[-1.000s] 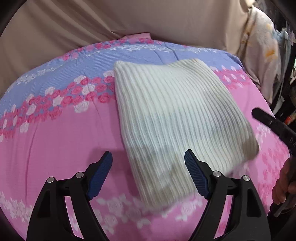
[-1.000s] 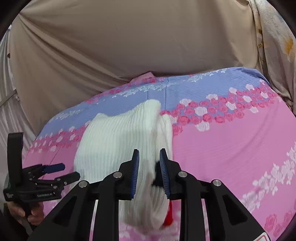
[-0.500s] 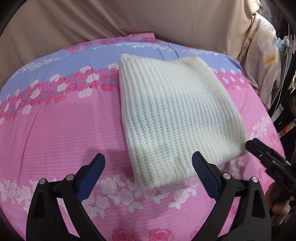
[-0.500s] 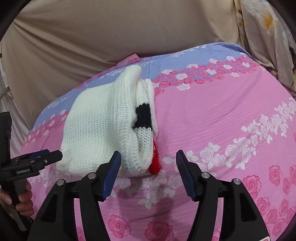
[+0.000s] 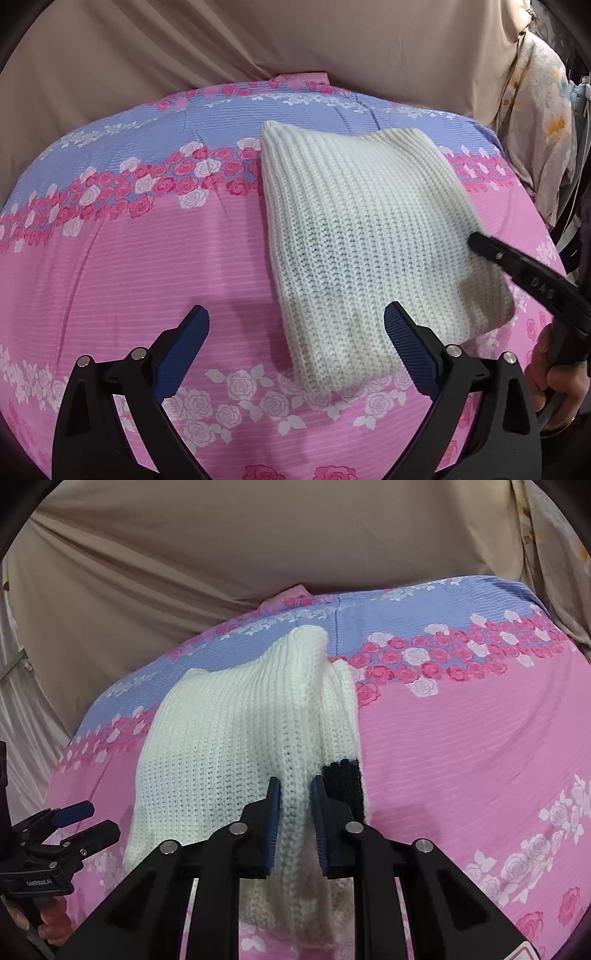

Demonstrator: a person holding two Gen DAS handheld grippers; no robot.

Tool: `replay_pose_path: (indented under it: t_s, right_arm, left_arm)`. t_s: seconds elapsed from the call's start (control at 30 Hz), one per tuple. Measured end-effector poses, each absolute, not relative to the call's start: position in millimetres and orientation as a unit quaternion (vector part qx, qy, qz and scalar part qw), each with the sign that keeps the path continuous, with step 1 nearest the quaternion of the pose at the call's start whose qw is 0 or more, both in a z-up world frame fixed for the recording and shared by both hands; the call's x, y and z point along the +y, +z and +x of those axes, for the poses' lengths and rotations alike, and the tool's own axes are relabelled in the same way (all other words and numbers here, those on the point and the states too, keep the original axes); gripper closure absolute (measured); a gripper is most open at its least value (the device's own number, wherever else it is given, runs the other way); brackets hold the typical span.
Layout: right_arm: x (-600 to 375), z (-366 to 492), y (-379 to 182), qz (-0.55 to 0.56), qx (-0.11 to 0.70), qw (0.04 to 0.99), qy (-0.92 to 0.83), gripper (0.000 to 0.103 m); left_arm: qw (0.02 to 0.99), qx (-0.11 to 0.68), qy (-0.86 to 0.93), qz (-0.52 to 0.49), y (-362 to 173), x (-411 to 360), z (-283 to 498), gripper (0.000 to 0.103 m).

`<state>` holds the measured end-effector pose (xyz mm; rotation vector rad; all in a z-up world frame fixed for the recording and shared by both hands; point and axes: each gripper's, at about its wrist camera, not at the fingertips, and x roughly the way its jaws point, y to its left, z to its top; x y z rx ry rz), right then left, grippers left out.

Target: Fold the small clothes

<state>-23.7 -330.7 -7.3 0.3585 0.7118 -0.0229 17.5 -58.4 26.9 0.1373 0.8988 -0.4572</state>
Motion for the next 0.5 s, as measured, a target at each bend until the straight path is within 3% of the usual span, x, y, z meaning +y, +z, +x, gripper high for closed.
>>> replay_pose_path:
  t_s: [0.13, 0.23, 0.4, 0.5]
  right_arm:
    - [-331, -38, 10, 0.162, 0.311, 0.936, -0.030, 0.096]
    - [-340, -25, -11, 0.161, 0.350, 0.922, -0.049, 0.097]
    - [-339, -34, -8, 0.175, 0.342, 0.922, -0.049, 0.092]
    - [-333, -43, 4, 0.173, 0.325, 0.929, -0.045, 0.078]
  left_arm:
    - [0.869, 0.440, -0.217, 0.066, 19, -59, 23, 0.010]
    - [0.864, 0.450, -0.218, 0.066, 11, -61, 27, 0.010]
    - [0.859, 0.459, -0.217, 0.066, 4, -62, 31, 0.010]
    - [0.858, 0.462, -0.215, 0.068, 2, -63, 32, 0.010]
